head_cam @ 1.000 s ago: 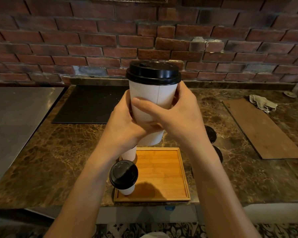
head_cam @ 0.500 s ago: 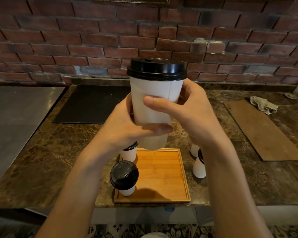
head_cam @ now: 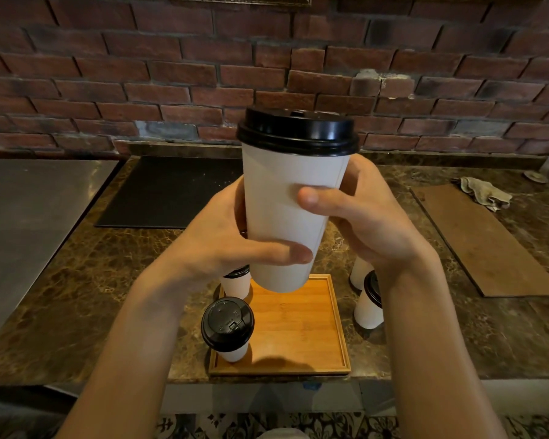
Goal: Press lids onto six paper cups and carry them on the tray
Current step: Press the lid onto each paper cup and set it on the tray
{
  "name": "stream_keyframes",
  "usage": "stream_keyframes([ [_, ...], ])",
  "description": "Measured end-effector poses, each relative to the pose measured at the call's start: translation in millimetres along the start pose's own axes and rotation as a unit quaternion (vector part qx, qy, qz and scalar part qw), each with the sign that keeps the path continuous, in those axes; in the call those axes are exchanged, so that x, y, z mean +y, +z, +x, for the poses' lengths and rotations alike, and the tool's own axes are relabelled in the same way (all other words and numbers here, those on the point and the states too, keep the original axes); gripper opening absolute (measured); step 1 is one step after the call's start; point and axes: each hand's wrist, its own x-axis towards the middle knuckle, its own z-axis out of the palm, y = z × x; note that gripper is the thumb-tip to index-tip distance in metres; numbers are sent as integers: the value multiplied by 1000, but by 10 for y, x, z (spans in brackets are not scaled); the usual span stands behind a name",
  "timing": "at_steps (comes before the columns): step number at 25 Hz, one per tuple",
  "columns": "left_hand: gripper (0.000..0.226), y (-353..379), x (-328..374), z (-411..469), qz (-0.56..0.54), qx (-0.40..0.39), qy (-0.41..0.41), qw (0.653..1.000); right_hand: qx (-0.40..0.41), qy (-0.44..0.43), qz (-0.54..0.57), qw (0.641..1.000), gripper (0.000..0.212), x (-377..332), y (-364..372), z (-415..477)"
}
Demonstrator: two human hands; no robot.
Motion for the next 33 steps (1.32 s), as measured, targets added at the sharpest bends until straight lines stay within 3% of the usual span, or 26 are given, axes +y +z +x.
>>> stream_keyframes([
  [9,75,9,-43,24,7,51,-5,999,30,2,-70,997,54,-60,50,-18],
  [14,83,57,-106,80,71,123,6,990,104,9,-110,988,56,34,123,11],
  [18,77,84,-158,106,104,166,1,981,150,25,-128,980,63,93,193,32],
  [25,82,100,-201,129,129,185,1,974,210,31,-167,963,63,139,311,50],
  [33,81,59,-123,149,111,161,10,981,192,0,-121,974,65,77,229,62],
])
